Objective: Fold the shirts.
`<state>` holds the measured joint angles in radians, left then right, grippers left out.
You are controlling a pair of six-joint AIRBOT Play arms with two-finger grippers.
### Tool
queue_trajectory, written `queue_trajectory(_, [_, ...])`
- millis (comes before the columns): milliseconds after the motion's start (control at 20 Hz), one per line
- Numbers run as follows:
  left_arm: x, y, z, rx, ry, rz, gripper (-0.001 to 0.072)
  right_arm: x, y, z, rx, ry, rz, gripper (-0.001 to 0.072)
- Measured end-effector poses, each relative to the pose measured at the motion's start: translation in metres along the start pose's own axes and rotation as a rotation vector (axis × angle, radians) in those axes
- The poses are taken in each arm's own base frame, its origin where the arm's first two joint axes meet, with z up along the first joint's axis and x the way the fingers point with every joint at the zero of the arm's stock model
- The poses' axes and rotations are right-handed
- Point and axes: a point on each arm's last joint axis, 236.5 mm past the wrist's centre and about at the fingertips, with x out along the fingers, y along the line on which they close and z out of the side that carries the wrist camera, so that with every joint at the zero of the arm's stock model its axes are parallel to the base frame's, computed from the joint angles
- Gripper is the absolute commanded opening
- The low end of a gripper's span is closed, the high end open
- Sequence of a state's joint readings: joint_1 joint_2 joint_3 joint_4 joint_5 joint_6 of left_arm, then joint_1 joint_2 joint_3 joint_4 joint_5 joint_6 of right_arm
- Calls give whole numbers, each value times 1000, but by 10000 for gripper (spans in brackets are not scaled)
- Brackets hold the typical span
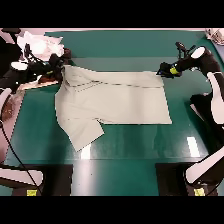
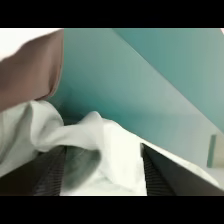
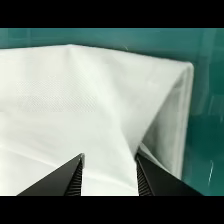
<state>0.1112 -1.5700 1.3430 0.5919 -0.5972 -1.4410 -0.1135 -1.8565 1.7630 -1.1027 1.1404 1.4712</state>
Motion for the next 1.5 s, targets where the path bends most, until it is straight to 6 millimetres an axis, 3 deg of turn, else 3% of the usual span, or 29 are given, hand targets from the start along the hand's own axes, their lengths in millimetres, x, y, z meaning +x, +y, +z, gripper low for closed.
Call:
queue_trajectory(100, [-20,-6,8,28,46,-26,551,-9,-10,-7,17,33,-5,386])
queue_trajectory(150, [-32,-9,12,59,69,-34,551,-16,-13,-10,20,48,-1,448])
queue_trajectory(200, [-47,-10,13,105,104,-28,551,-24,-19,-14,23,62,-5,623])
queue_trajectory(250, [-61,-9,10,155,139,-6,551,-33,-23,-18,26,78,-8,688])
queue_trajectory(450, [-116,32,-25,313,340,207,552,-62,-27,-54,41,156,-12,687])
queue_trajectory(500, [-127,45,-36,320,385,254,581,-66,-28,-67,47,177,-15,687])
queue_trajectory(550, [-135,54,-48,320,424,283,714,-68,-29,-83,52,202,-17,687])
queue_trajectory(700, [-153,84,-86,294,528,351,707,-70,-38,-130,78,255,-34,687])
queue_trajectory(850, [-160,104,-121,263,605,371,707,-71,-51,-170,112,282,-46,687])
queue_trajectory(1050, [-162,125,-150,233,658,381,708,-71,-63,-207,146,294,-53,687])
queue_trajectory(1250, [-161,141,-169,224,686,387,709,-69,-67,-226,152,304,-54,687])
queue_trajectory(1500, [-152,158,-180,208,697,394,709,-66,-63,-231,146,297,-38,687])
